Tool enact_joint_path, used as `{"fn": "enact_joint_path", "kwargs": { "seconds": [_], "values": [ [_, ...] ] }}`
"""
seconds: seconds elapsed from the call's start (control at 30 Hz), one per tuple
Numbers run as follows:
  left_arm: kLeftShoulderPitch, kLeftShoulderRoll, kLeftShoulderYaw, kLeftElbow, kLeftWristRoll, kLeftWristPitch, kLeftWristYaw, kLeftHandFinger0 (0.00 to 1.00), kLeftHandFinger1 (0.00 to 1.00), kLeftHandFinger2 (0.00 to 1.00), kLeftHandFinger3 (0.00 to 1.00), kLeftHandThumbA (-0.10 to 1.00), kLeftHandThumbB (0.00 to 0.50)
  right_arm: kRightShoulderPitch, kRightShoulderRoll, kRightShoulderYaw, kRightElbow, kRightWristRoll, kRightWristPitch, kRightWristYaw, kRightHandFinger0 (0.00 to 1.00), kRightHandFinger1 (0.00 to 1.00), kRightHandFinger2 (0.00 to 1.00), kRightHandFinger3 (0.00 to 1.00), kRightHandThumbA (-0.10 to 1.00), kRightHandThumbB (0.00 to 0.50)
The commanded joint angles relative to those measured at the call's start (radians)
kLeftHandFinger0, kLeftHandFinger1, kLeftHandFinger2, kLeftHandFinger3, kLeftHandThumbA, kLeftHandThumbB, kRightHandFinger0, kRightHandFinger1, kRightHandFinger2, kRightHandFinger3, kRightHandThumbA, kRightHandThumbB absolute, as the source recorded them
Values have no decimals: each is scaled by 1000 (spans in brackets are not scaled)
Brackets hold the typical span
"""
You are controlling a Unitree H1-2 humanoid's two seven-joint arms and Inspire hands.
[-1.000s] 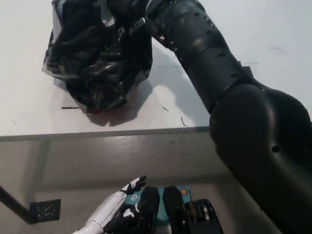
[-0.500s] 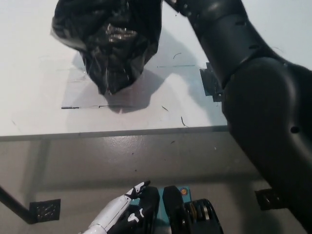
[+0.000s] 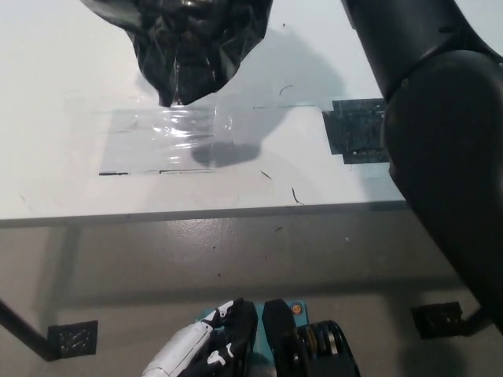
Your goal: The robot uses its right hand to pick up a bag of coffee beans and puts it in the black plastic bag, then the robot grabs the top of the bag and lifts it.
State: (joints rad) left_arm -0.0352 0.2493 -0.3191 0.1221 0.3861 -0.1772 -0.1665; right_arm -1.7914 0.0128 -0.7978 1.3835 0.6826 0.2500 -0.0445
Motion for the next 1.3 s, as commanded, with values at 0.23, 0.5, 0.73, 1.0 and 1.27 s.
{"fn": "enact_joint_path", "kwargs": {
  "seconds": [0.23, 0.5, 0.73, 1.0, 1.27],
  "values": [
    [12, 13, -4, -28, 13, -18, -5, 917, 851, 916, 1000, 1000, 217, -41, -24, -9, -56, 67, -22, 78, 0, 205, 782, 1000, -100, 61],
    [23, 19, 4, -30, 6, -31, -2, 893, 849, 917, 1000, 1000, 197, 68, -43, 22, -56, 40, -27, 81, 0, 229, 741, 1000, -100, 46],
    [24, 16, 7, -27, 4, -26, 0, 909, 845, 909, 1000, 1000, 217, 203, -46, 66, -49, 15, -27, 98, 0, 206, 736, 1000, -100, 36],
    [37, 16, 13, -22, 10, -39, 17, 910, 805, 875, 1000, 1000, 249, 431, -56, 233, -41, -116, -101, 133, 0, 84, 672, 1000, -100, 84],
    [46, 27, 14, -31, 15, -19, 4, 949, 838, 887, 1000, 1000, 255, 490, -142, 728, -62, -478, -63, 329, 1000, 1000, 1000, 1000, 445, 362]
  ]
}}
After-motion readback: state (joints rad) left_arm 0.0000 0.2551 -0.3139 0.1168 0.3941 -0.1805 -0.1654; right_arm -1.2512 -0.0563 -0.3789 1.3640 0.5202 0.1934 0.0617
